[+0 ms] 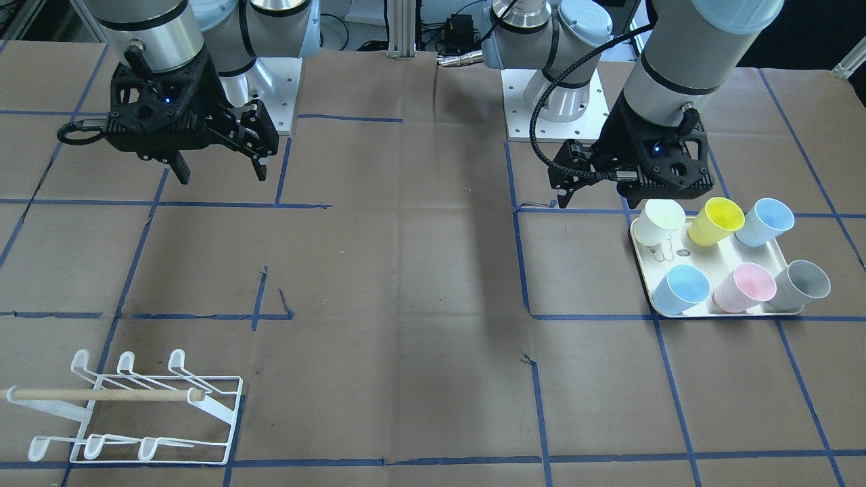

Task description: Transfer IKEA cup to right arm and place on rack

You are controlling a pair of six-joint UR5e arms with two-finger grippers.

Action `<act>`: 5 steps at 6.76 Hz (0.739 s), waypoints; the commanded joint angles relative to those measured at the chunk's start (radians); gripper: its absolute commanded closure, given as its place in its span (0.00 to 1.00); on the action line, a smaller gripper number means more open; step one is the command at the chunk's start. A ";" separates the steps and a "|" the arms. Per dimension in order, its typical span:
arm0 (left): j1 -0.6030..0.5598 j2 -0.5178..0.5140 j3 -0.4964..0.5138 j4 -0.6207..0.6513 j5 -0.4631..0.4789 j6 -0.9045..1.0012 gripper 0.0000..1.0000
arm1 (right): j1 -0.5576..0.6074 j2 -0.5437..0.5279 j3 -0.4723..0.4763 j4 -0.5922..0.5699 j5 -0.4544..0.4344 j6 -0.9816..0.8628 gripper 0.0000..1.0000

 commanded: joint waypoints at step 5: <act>0.000 -0.003 0.008 0.002 0.002 0.008 0.00 | 0.000 -0.004 0.006 0.015 0.001 0.002 0.00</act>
